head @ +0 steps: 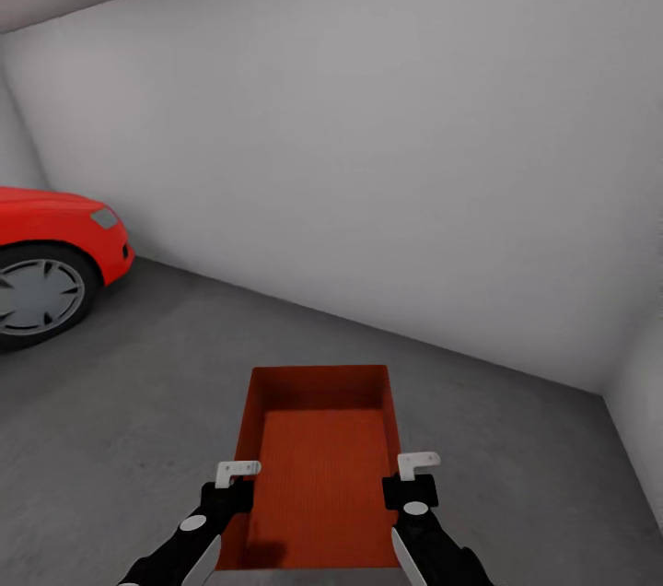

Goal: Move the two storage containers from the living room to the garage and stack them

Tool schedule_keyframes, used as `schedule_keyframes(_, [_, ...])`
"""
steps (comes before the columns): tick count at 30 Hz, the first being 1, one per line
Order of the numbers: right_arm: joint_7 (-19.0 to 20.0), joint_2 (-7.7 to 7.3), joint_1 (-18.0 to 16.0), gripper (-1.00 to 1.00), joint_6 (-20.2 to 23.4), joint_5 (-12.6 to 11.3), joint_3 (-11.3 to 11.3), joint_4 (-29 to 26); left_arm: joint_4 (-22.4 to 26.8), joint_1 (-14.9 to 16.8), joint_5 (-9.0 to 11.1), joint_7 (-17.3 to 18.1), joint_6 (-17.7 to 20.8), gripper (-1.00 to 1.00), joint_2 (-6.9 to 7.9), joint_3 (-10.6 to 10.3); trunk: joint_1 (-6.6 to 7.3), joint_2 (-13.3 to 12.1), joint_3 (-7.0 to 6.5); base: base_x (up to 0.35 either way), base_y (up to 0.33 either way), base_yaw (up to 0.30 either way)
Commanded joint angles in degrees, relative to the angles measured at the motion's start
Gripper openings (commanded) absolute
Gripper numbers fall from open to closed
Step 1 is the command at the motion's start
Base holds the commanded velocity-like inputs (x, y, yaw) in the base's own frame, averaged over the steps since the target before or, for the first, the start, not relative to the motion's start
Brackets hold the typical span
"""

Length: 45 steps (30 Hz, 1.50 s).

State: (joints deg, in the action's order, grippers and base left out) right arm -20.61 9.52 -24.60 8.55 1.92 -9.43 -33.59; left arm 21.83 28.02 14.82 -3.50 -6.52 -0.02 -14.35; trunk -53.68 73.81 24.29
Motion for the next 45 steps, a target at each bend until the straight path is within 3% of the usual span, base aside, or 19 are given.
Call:
schedule_keyframes(1, [-0.75, -1.00, -0.01, -1.00, 0.59, 1.69, -0.68, 0.11, 0.06, 0.10, 0.14, -0.81, -0.24, -1.00, 0.11, -0.38, 0.00, 0.04, 0.06, 0.000, 0.000, -0.208])
schedule_keyframes(22, [-0.75, -1.00, -0.01, -1.00, 0.59, 1.73, -0.68, 0.11, 0.06, 0.10, 0.20, -0.79, -0.25, -1.00, 0.19, -0.33, 0.00, 0.04, 0.06, 0.115, 0.000, -0.103])
schedule_keyframes(45, [-0.75, -1.00, -0.01, -1.00, 0.59, 1.69, -0.65, 0.11, 0.06, 0.11, 0.21, -0.77, -0.28, -1.00, 0.19, -0.34, 0.00, 0.04, 0.06, 0.004, 0.000, -0.273])
